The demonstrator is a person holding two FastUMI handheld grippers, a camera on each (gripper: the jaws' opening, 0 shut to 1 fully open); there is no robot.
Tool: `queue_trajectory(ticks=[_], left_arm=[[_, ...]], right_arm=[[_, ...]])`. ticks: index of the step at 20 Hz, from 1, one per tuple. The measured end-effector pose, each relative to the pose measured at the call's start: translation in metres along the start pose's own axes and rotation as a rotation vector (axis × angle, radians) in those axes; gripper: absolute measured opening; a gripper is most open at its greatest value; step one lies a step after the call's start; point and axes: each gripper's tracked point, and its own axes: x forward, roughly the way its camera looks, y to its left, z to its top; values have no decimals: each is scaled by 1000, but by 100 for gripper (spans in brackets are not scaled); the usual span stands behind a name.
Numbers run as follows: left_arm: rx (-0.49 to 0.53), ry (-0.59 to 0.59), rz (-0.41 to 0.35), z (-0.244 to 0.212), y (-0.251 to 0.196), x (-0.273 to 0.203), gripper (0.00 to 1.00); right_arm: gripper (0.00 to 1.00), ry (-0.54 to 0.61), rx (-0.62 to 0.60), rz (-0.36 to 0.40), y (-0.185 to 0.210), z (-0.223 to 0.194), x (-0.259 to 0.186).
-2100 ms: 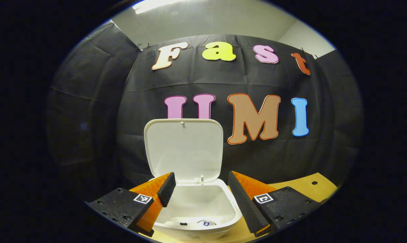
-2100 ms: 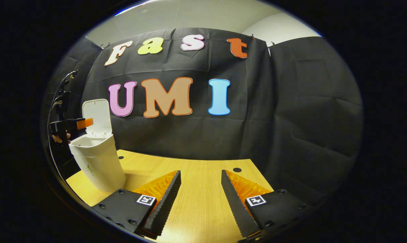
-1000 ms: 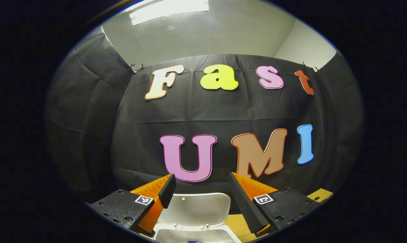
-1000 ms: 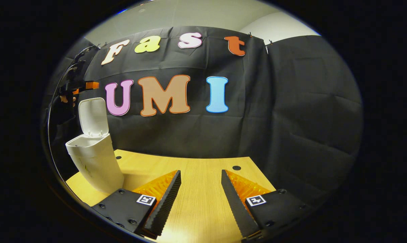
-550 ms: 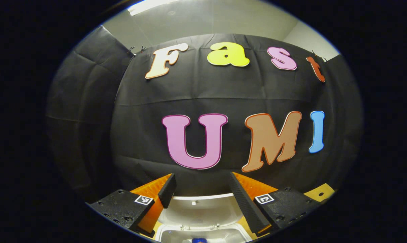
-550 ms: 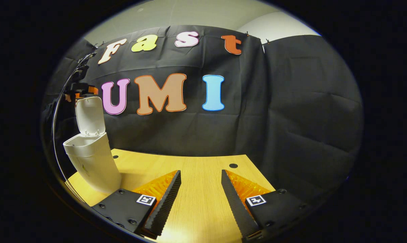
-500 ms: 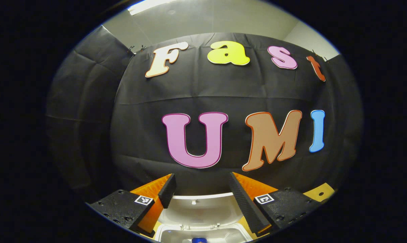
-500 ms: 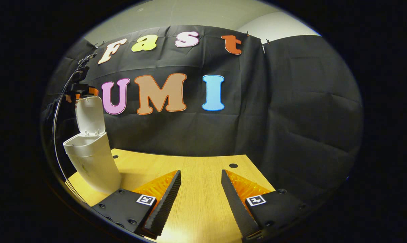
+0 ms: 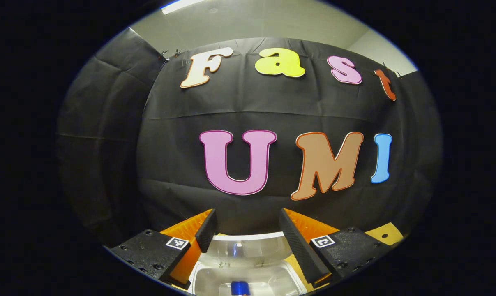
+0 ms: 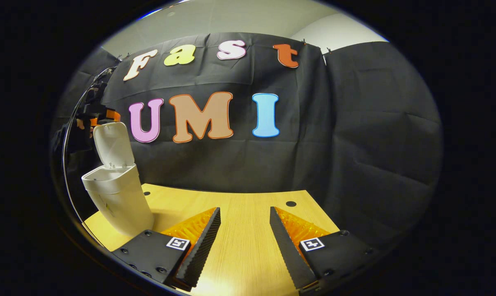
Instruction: Press the lid of the desktop garbage bin to open it, pick up the crumpled paper on the desktop and throw it into the bin, then pick up the pop can on the desktop and drop it into the bin, and finally close the garbage bin lid.
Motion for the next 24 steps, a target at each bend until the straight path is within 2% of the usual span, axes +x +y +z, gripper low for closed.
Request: queue_trajectory(ticks=[1, 2, 5, 6, 7, 15, 24], left_arm=[[1, 2, 2, -3, -1, -7, 92], [-2, 6, 2, -7, -1, -13, 90], [12, 15, 4, -17, -4, -31, 90], [8, 19, 3, -21, -5, -37, 93], [4, 25, 3, -25, -6, -43, 90], [-1, 103, -2, -74, -11, -86, 90], [2, 223, -13, -136, -15, -110, 90]], right_arm=[[82, -2, 1, 6, 1, 1, 0], [87, -3, 1, 11, 2, 0, 0], [87, -3, -1, 28, 6, 1, 1], [82, -3, 0, 34, 8, 1, 1], [82, -4, 0, 38, 8, 1, 1], [83, -1, -15, 73, 18, -2, -4], [82, 9, -42, 100, 28, -7, -10]])
